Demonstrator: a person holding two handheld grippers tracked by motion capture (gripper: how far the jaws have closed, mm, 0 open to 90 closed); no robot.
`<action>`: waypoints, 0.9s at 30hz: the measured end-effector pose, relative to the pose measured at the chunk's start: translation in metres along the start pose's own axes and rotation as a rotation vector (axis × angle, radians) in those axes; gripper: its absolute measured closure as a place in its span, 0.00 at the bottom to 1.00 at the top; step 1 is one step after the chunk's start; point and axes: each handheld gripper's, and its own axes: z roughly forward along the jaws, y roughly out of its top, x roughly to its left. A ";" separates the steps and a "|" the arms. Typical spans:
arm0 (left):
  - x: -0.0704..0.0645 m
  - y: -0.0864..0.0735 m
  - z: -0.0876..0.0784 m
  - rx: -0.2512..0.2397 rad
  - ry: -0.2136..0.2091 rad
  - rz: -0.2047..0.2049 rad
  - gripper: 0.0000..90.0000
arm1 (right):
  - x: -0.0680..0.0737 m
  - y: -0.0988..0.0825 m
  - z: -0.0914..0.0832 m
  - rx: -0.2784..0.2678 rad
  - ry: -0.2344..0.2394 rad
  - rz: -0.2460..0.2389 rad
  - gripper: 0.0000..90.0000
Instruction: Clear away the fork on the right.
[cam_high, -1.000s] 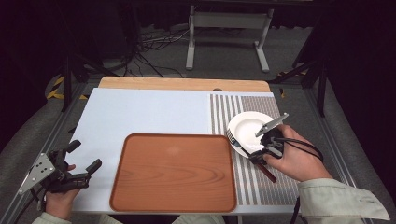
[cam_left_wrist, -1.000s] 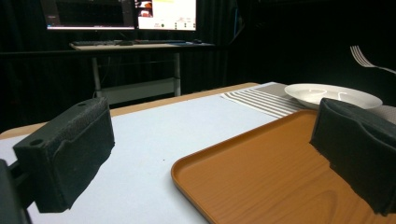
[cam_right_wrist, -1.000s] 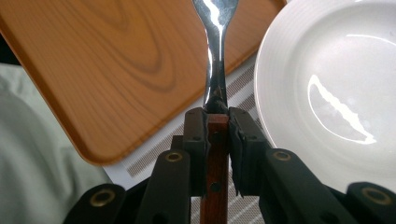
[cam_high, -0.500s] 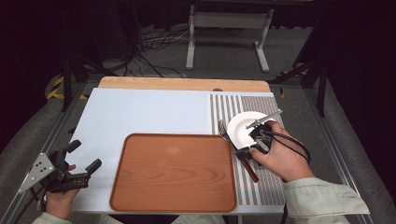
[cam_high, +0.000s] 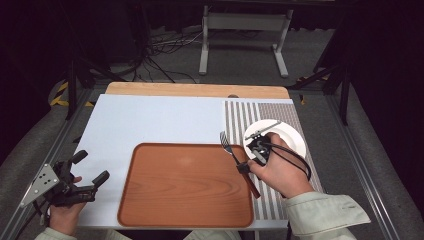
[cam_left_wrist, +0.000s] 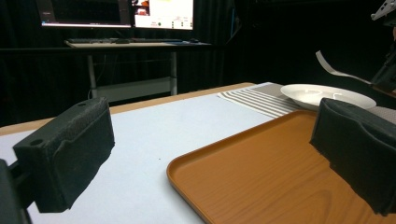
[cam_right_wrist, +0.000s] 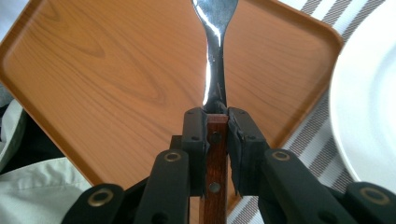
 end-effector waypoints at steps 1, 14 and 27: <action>0.000 0.000 0.000 -0.002 -0.002 0.001 0.00 | 0.002 0.000 0.003 -0.001 0.000 -0.003 0.87; 0.000 0.000 0.000 -0.006 -0.006 -0.003 0.00 | 0.011 -0.002 0.034 0.030 0.007 0.006 0.87; 0.000 0.000 0.000 -0.004 -0.011 -0.005 0.00 | 0.017 -0.007 0.055 0.087 0.001 0.030 0.87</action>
